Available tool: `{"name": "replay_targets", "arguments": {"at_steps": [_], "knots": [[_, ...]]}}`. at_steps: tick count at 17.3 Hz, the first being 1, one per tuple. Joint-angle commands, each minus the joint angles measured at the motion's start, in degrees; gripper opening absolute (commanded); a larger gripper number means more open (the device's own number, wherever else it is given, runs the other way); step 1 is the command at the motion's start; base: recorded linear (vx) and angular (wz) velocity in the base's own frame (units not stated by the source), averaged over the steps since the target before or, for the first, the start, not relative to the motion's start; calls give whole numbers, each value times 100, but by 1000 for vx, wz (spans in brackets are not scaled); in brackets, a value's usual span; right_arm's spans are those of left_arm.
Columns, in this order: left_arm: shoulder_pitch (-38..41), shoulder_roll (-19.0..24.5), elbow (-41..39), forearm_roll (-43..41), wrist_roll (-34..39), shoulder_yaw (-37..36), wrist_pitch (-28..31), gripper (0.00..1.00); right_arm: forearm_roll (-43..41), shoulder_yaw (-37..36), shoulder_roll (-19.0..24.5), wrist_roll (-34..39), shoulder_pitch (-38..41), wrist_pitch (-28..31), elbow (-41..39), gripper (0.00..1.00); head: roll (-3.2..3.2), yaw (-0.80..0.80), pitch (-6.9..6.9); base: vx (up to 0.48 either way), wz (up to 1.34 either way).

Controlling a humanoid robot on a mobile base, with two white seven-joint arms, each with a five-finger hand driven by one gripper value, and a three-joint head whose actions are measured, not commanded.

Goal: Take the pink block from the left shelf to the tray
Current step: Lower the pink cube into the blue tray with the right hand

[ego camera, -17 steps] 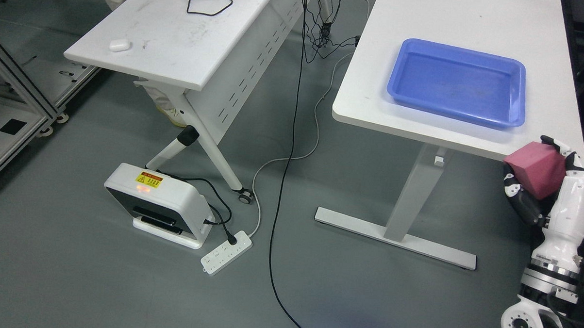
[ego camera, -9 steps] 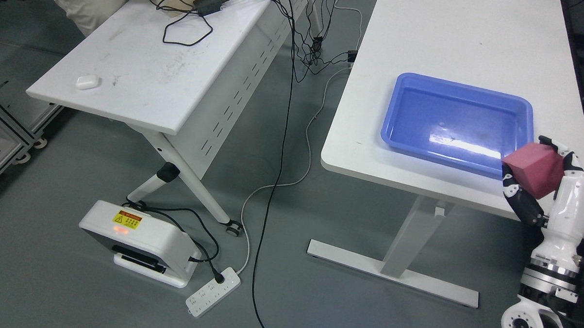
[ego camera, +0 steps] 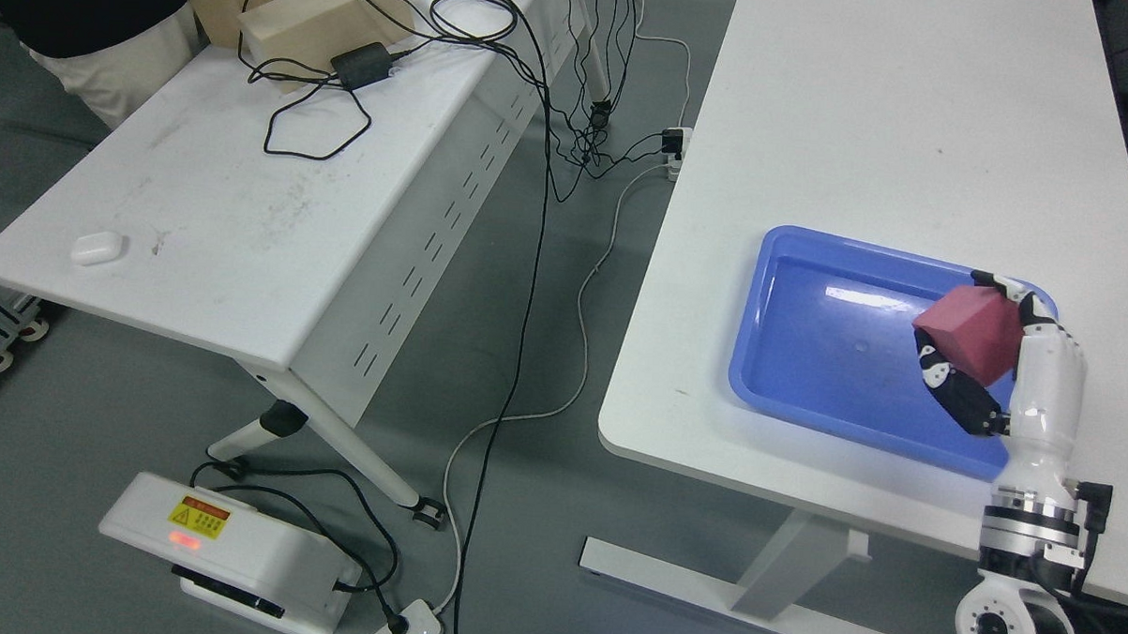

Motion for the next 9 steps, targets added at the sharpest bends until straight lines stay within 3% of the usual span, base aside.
{"name": "replay_targets", "arguments": {"at_steps": [1, 5, 9], "knots": [[53, 100, 0, -9, 5, 0, 0, 100, 24, 352, -100, 336, -52, 90, 36, 4, 0, 0, 0, 265, -28], [53, 100, 0, -9, 5, 0, 0, 100, 33, 405, -100, 785, -104, 282, 142, 9, 0, 0, 0, 219, -33], [53, 100, 0, -9, 5, 0, 0, 100, -46, 423, -100, 1154, -184, 836, 239, 39, 0, 0, 0, 154, 2]]}}
